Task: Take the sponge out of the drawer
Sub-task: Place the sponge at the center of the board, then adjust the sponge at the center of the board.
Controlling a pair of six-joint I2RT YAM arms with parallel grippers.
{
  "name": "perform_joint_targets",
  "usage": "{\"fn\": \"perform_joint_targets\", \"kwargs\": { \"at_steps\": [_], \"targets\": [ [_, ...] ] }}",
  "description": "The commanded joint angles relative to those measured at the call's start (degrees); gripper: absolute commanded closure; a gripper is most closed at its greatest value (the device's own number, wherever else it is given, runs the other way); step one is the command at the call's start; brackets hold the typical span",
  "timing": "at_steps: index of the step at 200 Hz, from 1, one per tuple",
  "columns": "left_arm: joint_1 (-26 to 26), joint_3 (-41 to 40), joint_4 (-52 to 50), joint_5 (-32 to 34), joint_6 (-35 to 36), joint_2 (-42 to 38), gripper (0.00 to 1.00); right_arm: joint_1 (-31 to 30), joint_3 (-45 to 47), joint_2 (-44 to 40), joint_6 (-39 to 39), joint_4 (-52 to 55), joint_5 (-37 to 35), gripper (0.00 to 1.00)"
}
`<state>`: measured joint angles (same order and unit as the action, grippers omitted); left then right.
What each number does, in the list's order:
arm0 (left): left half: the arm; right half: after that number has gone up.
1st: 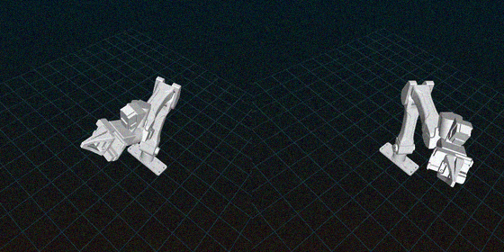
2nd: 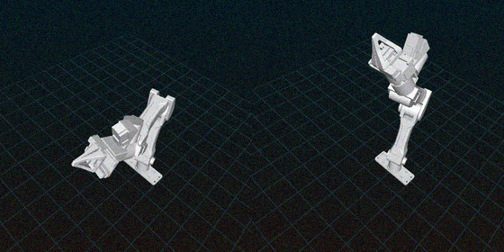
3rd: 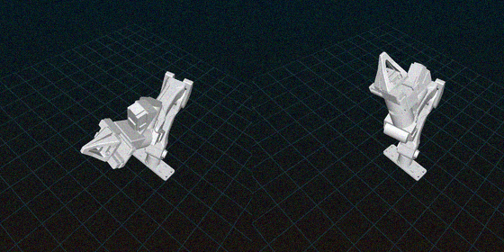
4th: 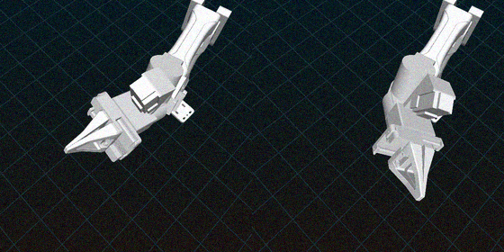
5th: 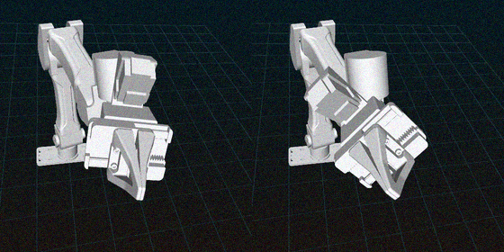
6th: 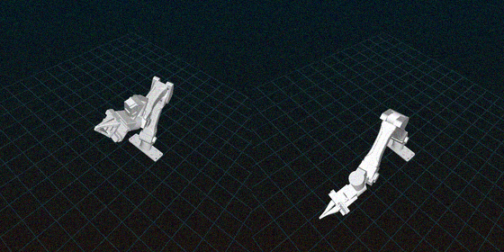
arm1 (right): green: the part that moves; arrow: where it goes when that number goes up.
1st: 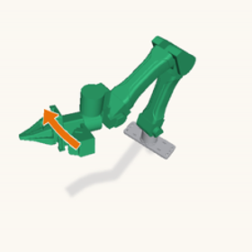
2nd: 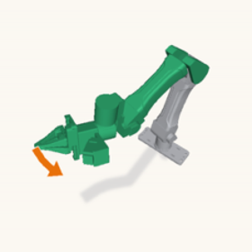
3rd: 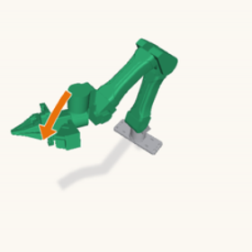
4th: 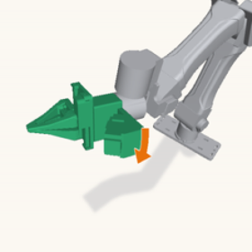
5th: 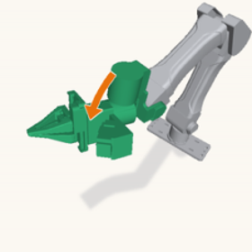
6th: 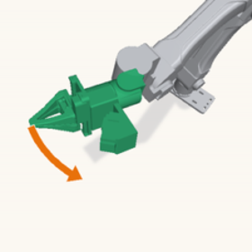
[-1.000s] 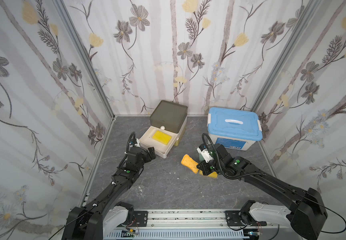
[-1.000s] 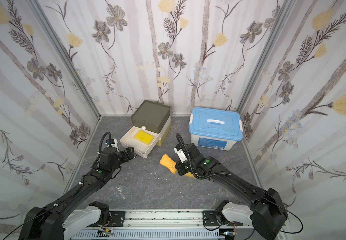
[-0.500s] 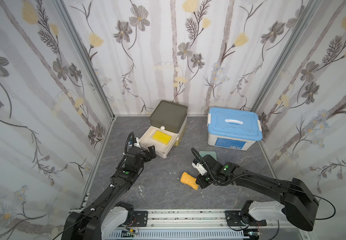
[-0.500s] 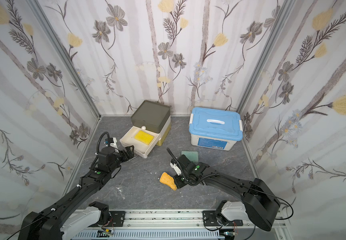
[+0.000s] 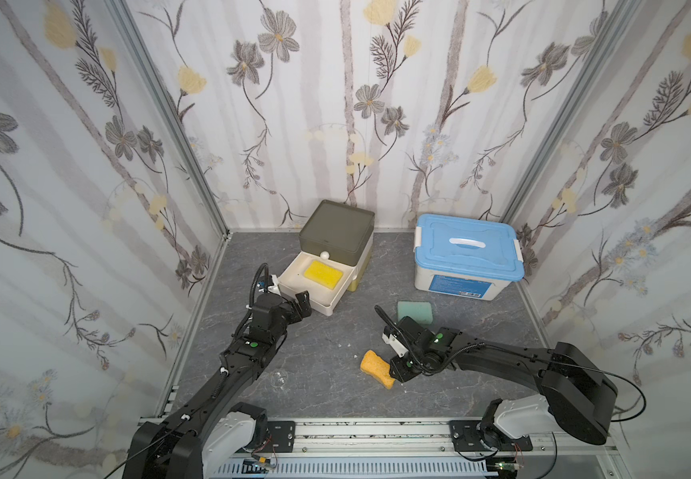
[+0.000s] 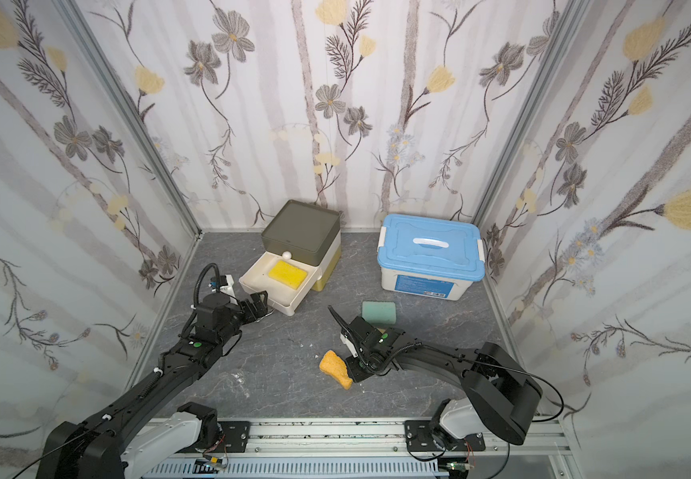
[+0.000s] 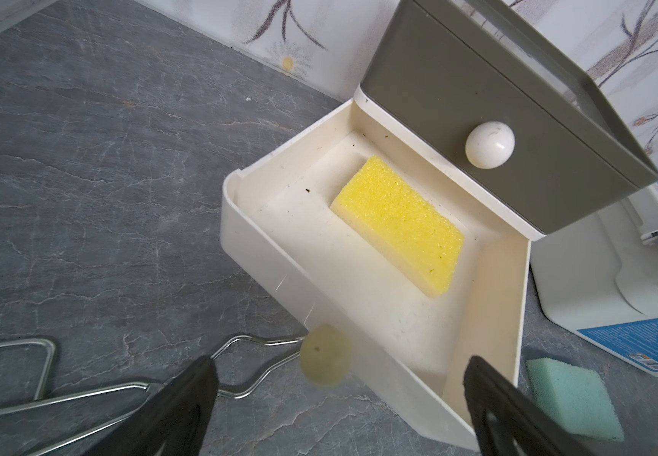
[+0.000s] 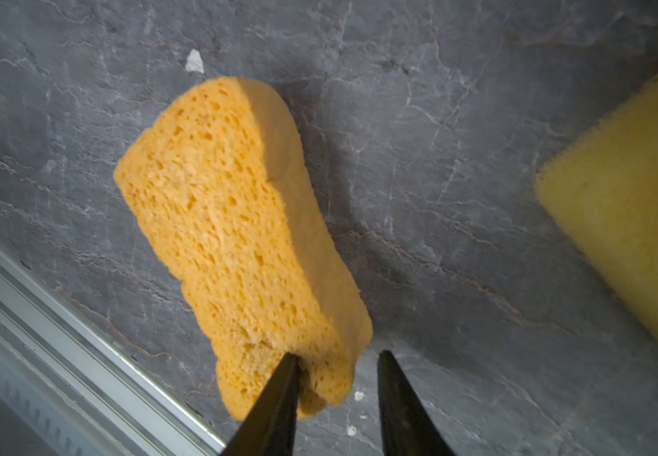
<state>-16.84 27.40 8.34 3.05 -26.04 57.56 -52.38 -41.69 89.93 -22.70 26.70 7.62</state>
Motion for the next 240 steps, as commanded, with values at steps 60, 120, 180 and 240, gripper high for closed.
{"fn": "perform_joint_targets", "kwargs": {
  "at_steps": [60,120,180,240],
  "targets": [
    [0.1,-0.4,0.8,-0.2,0.3,-0.3,0.00,-0.1,-4.9,-5.3,-9.1,-4.4,-1.6,0.25],
    [0.0,-2.6,3.6,-4.2,-0.7,-2.9,0.00,-4.3,-4.6,-5.5,-26.2,-8.1,-4.7,0.00],
    [0.0,-5.4,5.2,-5.1,-2.2,-7.0,0.00,-13.8,-14.5,10.9,-35.1,1.4,-14.0,0.00],
    [0.0,-6.3,4.8,-3.8,-2.2,-9.9,0.00,-16.1,-20.6,15.4,-33.9,10.3,-22.3,0.00]
  ]
}}
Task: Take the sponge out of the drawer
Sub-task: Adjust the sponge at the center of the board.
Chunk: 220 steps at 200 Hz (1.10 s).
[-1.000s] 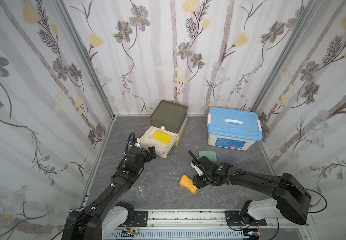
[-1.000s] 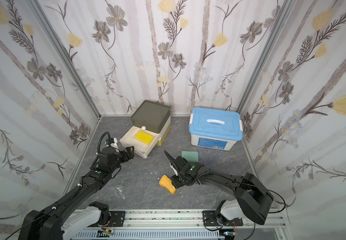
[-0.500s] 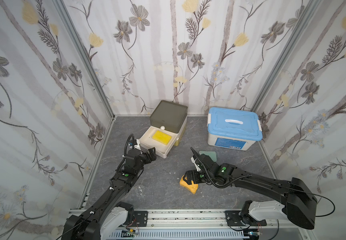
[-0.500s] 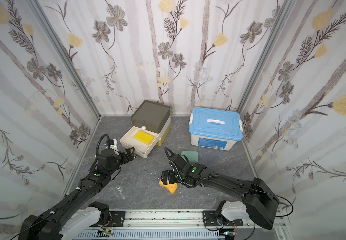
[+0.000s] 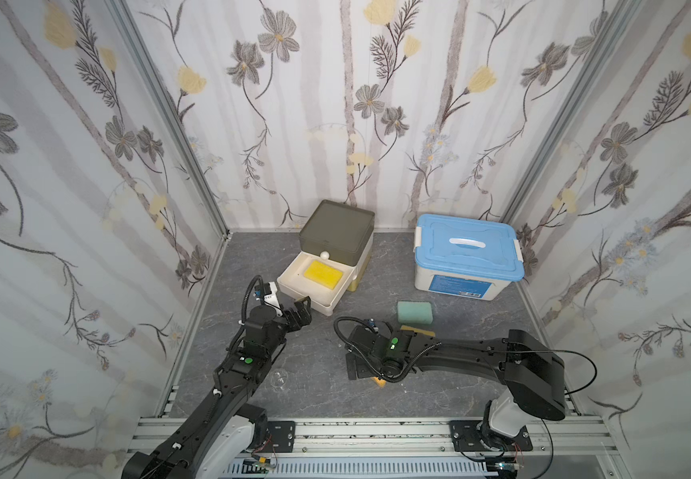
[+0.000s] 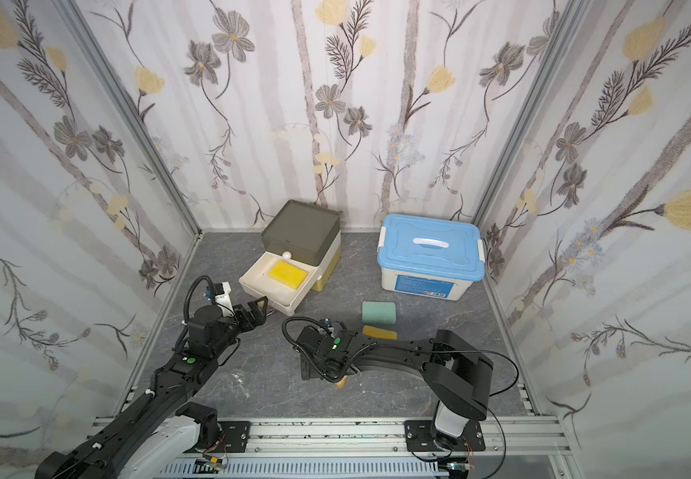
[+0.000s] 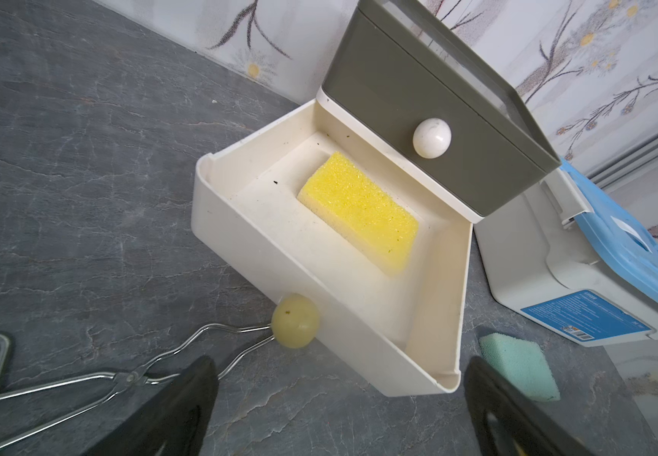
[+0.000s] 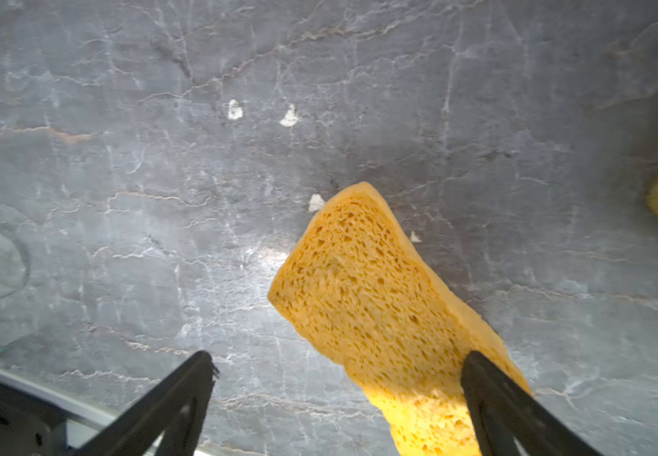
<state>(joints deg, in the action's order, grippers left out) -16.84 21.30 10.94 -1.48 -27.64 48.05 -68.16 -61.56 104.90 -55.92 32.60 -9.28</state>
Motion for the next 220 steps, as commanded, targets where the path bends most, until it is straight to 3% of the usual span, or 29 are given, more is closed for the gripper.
{"fn": "perform_joint_targets", "kwargs": {
  "at_steps": [1,73,100,148,164,220],
  "targets": [
    [0.0,-0.3,2.2,0.8,-0.6,-0.4,0.00,-0.3,-0.7,0.5,-0.6,4.5,-5.6,0.00],
    [0.0,-0.2,1.8,1.2,-0.4,-0.6,0.00,-1.4,0.2,4.3,7.1,8.4,-12.2,0.05],
    [0.0,-0.2,1.9,1.5,-0.4,-0.2,0.00,-1.9,3.6,3.0,8.0,6.3,-11.6,0.12],
    [0.0,0.1,2.0,1.4,-0.4,0.6,0.00,-1.4,6.7,-0.4,9.5,5.0,-11.5,0.12],
    [0.0,0.1,2.0,1.3,-0.5,0.5,0.00,-1.4,7.7,-1.9,10.7,4.6,-11.6,0.17],
    [0.0,0.1,2.1,1.2,-0.5,0.7,0.00,-1.2,6.4,-8.6,11.3,5.7,-15.0,0.06]
  ]
}}
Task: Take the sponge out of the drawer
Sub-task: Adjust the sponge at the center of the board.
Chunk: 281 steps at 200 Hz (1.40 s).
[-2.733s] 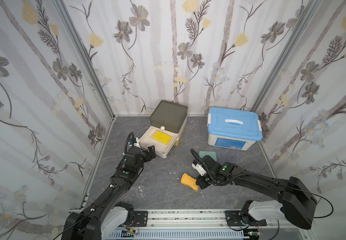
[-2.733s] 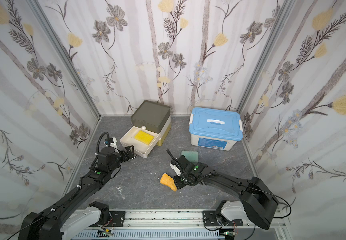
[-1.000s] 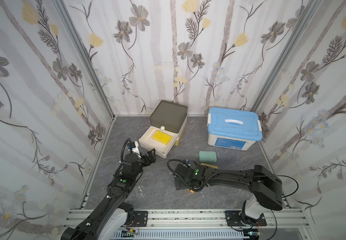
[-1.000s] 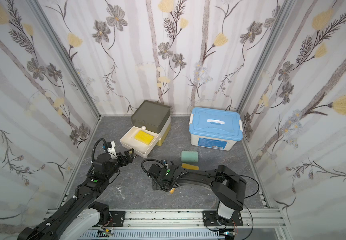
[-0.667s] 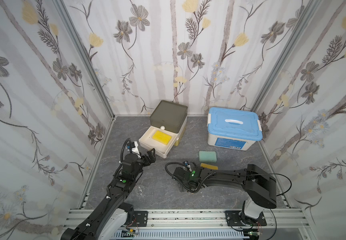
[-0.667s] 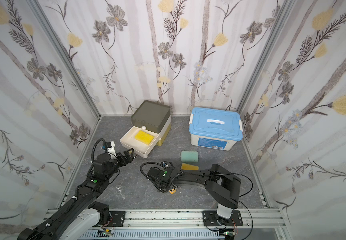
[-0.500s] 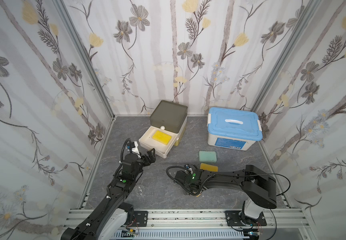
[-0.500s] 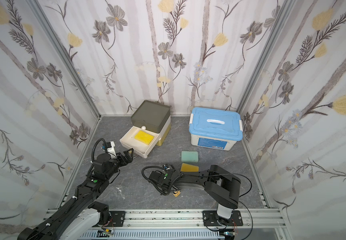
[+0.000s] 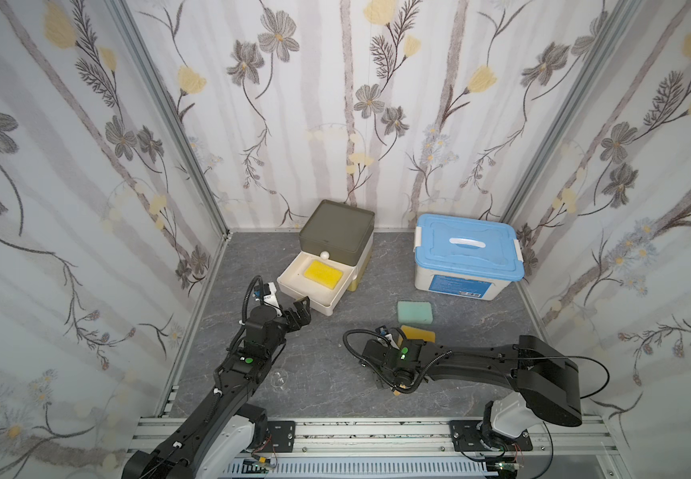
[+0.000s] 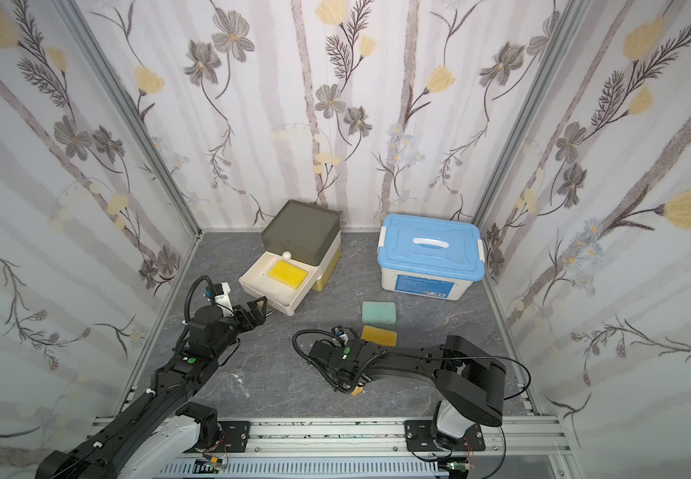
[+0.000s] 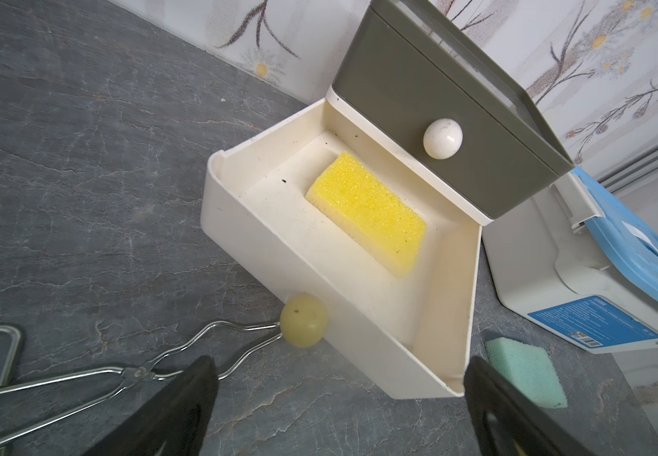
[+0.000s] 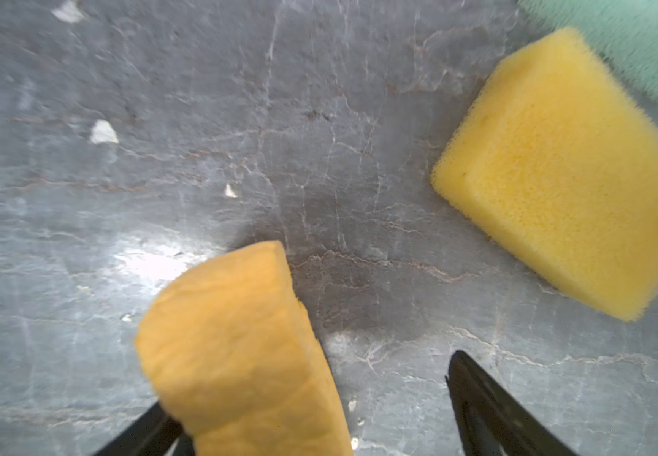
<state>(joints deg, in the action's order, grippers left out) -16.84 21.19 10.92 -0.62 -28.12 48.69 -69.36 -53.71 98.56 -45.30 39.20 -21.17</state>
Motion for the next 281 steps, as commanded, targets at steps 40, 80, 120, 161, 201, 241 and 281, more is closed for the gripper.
{"fn": "perform_joint_targets", "kwargs": {
  "at_steps": [40,80,120,161,201,241,281],
  "targets": [
    [0.0,0.2,2.1,0.5,0.0,0.0,0.00,-0.5,-2.4,-6.5,0.3,0.9,-3.2,0.05],
    [0.0,0.3,2.1,0.4,0.0,0.1,0.00,-1.1,-0.9,-6.6,-0.9,1.0,-1.8,0.07],
    [0.0,0.3,2.2,0.3,0.0,0.1,0.00,-1.6,-1.2,-3.7,-1.8,3.4,-1.6,0.06],
    [0.0,0.2,2.5,0.2,-0.1,0.5,0.00,-1.9,-1.2,-3.8,-3.6,5.0,-2.8,0.05],
    [0.0,0.2,2.9,0.1,-0.2,1.3,0.00,-2.1,0.6,-6.3,-4.9,5.3,-3.0,0.04],
    [0.0,0.1,2.8,0.3,-0.3,0.8,0.00,-1.9,1.5,-5.4,-5.3,5.3,-3.3,0.04],
    [0.0,0.1,2.9,0.1,-0.4,0.8,0.00,-1.3,1.5,-4.7,-6.2,5.3,-5.5,0.03]
  ]
}}
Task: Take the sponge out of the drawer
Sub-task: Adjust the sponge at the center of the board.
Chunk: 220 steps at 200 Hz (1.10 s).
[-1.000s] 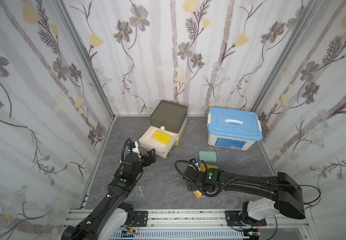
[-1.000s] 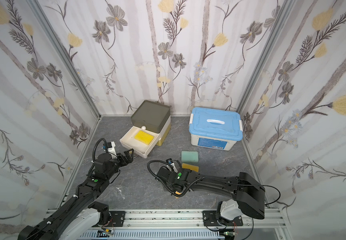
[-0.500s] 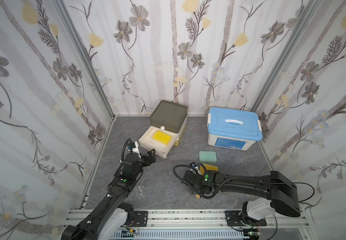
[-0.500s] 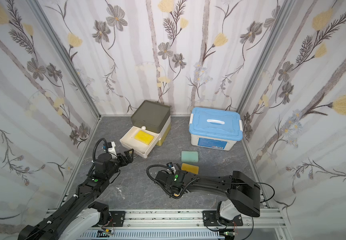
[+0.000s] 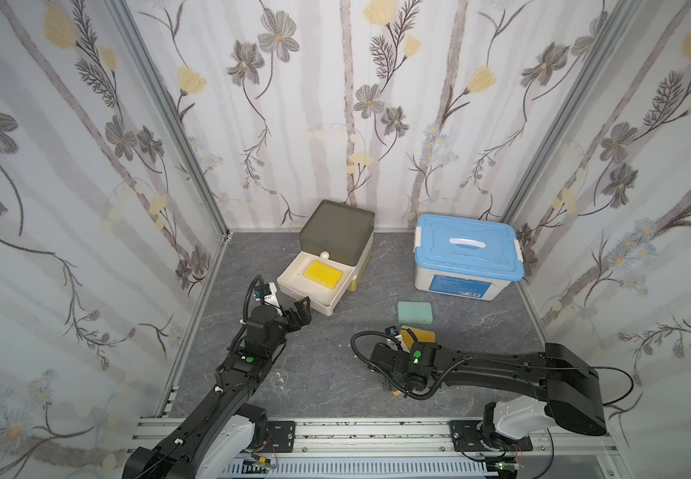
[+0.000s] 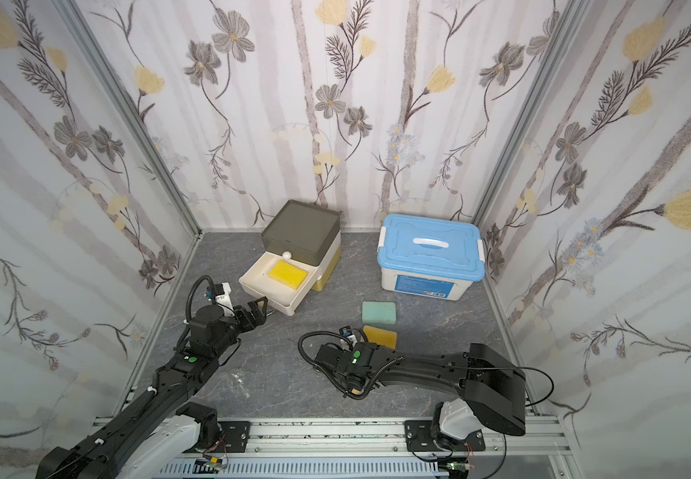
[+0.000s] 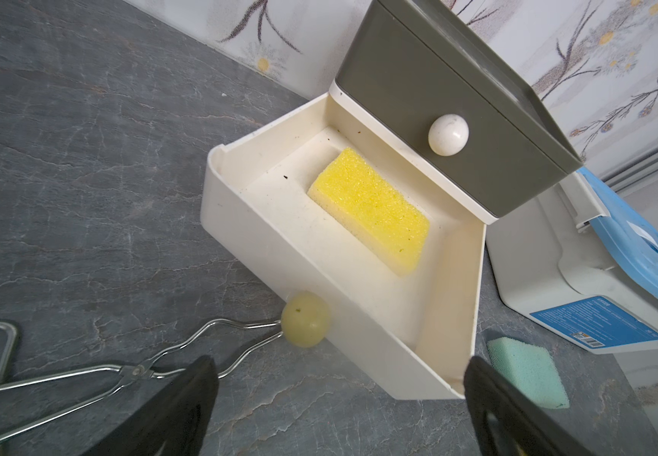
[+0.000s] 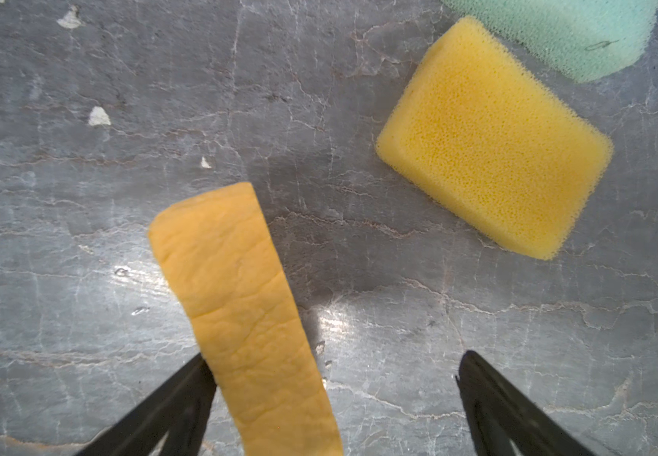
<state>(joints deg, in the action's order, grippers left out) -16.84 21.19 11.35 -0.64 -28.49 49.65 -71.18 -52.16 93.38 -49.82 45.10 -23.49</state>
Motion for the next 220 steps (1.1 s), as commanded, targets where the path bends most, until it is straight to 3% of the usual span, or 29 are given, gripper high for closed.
{"fn": "perform_joint_targets", "kwargs": {
  "at_steps": [1,95,143,177,220],
  "targets": [
    [0.0,0.1,2.4,0.1,0.1,-0.2,0.00,0.6,0.0,0.5,-1.7,-0.6,-3.3,0.03],
    [0.0,-0.1,2.7,0.1,-0.1,-0.1,0.00,3.3,2.2,-4.1,-7.6,0.7,-4.7,0.04],
    [0.0,-0.1,2.8,0.0,-0.2,-0.2,0.00,4.0,-0.4,-5.1,-11.1,-6.5,2.8,0.01],
    [0.0,-0.4,2.8,-0.1,-0.4,-0.8,0.00,4.0,-2.6,-0.9,-13.3,-10.0,1.0,0.01],
    [0.0,-0.7,2.5,-0.1,-0.5,-2.0,0.00,4.1,-0.4,2.5,-10.8,-7.7,-0.4,0.04]
  ]
}}
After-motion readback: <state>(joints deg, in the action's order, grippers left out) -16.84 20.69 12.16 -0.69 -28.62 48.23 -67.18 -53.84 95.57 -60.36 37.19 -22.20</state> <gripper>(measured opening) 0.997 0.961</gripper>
